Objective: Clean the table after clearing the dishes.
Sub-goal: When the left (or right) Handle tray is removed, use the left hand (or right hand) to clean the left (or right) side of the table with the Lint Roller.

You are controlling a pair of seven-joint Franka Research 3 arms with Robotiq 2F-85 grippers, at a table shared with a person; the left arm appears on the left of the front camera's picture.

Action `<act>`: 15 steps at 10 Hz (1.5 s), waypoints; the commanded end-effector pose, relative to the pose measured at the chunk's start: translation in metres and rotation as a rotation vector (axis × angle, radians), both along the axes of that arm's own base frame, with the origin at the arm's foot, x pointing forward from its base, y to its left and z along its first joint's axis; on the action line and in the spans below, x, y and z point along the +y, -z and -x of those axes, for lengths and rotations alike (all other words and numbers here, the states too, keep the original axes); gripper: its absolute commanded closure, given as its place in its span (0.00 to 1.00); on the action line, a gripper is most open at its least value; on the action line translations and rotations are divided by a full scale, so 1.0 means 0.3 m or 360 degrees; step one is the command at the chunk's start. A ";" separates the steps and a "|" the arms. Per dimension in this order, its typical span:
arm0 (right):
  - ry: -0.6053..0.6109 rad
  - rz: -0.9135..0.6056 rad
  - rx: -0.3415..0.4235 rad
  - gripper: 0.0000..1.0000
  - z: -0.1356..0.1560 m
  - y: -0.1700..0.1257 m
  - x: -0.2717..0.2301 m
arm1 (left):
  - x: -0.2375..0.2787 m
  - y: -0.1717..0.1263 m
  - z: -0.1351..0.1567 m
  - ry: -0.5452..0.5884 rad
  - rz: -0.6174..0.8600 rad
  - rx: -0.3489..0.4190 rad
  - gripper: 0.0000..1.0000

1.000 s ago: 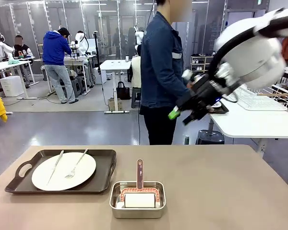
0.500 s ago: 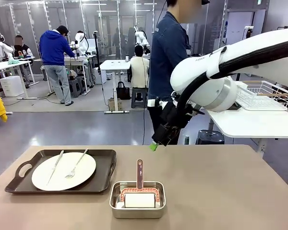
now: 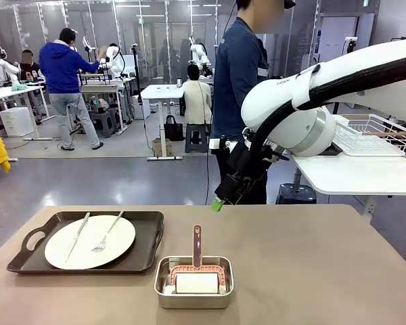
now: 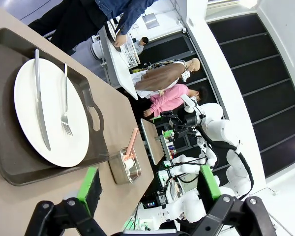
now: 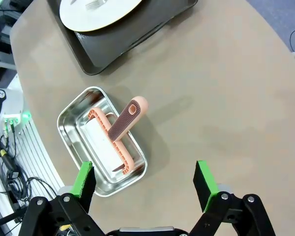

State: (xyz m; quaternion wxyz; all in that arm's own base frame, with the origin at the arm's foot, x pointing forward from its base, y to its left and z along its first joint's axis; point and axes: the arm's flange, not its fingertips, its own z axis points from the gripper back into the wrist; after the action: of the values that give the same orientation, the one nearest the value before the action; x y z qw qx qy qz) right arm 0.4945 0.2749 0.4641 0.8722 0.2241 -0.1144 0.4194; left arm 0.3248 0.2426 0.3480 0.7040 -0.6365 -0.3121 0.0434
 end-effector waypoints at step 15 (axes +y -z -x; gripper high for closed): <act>-0.1156 0.0462 0.0250 0.00 -0.403 0.109 0.445 | 0.010 -0.002 0.013 0.0023 -0.0004 -0.0025 0.00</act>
State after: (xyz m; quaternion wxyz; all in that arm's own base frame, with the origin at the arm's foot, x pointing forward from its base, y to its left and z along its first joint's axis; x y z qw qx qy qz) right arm 0.5929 0.3899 0.4246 0.7148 0.1650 0.0913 0.6734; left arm 0.3251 0.2423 0.3480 0.7040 -0.6367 -0.3117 0.0430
